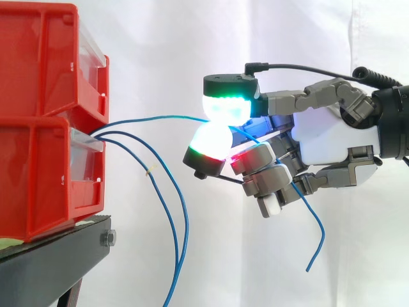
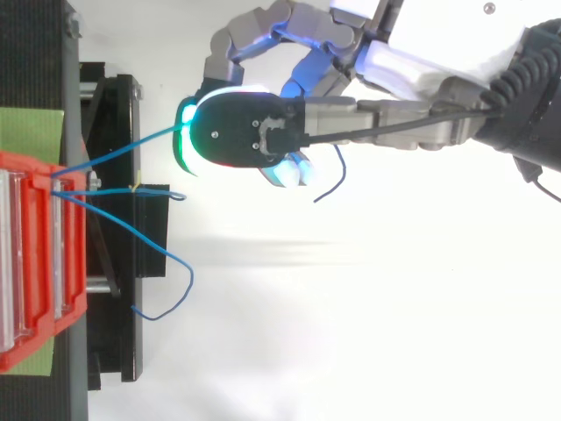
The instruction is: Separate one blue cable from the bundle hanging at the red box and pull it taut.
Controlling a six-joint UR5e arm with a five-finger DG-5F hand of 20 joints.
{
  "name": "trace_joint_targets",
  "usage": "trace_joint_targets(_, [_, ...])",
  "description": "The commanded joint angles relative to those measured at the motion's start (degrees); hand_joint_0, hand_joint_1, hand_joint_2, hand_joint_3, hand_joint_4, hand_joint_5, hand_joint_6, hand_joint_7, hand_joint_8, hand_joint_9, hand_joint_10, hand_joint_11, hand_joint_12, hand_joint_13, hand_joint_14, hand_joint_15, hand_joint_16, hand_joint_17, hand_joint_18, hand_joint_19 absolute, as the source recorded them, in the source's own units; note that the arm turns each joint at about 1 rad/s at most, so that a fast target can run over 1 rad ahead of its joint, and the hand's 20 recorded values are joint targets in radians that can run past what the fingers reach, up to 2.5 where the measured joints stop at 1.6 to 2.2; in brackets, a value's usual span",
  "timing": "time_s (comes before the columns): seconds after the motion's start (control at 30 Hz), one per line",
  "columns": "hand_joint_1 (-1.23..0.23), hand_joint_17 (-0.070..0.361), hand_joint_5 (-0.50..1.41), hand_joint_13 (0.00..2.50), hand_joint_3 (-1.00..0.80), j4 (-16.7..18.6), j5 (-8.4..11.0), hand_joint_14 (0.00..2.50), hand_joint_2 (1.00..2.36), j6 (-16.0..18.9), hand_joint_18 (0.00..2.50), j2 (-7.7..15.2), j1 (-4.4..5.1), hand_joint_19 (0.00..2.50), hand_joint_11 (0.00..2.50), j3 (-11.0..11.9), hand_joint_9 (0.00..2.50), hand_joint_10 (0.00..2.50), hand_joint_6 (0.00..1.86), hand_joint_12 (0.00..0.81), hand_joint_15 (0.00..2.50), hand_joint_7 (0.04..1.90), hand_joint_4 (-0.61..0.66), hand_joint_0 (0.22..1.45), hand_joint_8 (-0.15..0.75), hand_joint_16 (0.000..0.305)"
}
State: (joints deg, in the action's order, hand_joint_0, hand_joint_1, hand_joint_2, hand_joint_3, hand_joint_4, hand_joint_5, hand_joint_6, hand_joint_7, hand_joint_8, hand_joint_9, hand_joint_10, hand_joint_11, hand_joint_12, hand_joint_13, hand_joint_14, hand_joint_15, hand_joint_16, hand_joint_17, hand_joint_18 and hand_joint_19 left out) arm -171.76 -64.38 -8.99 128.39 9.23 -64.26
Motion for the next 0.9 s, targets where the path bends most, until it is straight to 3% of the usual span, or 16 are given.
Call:
trace_joint_targets(0.0, [-0.56, 0.098, -0.16, 1.19, -0.22, 0.0, 0.22, 0.01, 1.02, -0.2, 0.86, 0.0, 0.0, 0.85, 1.46, 0.0, 1.15, 0.01, 0.77, 0.314, 1.57, 1.05, 0.18, 0.63, 0.297, 0.044])
trace_joint_targets(0.13, [-0.59, 0.101, -0.17, 1.17, -0.4, 0.0, 1.01, 0.01, 1.01, -2.8, 0.84, 0.0, -0.09, 0.84, 1.45, 0.0, 1.15, 0.01, 0.79, 0.323, 1.56, 1.03, 0.18, 0.58, 0.299, 0.045])
trace_joint_targets(0.2, [-0.48, 0.106, -0.17, 1.18, -0.5, 0.0, 1.01, 0.0, 1.0, -4.1, 0.84, 0.0, -0.09, 0.83, 1.44, 0.0, 1.14, 0.01, 0.78, 0.337, 1.57, 1.03, 0.19, 0.54, 0.313, 0.047])
trace_joint_targets(0.3, [-0.4, 0.108, -0.17, 1.17, -0.5, 0.0, 1.01, 0.0, 1.0, -5.7, 0.84, 0.0, -0.09, 0.82, 1.42, -0.1, 1.15, 0.01, 0.77, 0.347, 1.56, 1.02, 0.2, 0.52, 0.326, 0.048])
trace_joint_targets(0.57, [-0.37, 0.109, -0.18, 1.18, -0.5, -0.2, 1.1, 0.0, 1.0, -8.2, 0.84, 0.0, -0.18, 0.8, 1.52, 0.0, 1.17, 0.0, 0.77, 0.358, 1.55, 1.01, 0.2, 0.51, 0.32, 0.049])
trace_joint_targets(0.7, [-0.45, 0.097, -0.18, 1.16, -0.48, -0.2, 1.1, 0.0, 1.0, -9.2, 0.81, 0.0, -0.35, 0.82, 1.57, 0.0, 1.18, 0.0, 0.79, 0.316, 1.56, 1.03, 0.17, 0.59, 0.29, 0.043])
trace_joint_targets(0.87, [-0.58, 0.096, -0.19, 1.16, -0.4, -0.1, 1.45, 0.0, 1.01, -9.2, 0.81, -0.1, -0.18, 0.82, 1.62, 0.0, 1.19, 0.0, 0.83, 0.315, 1.57, 1.04, 0.16, 0.61, 0.282, 0.043])
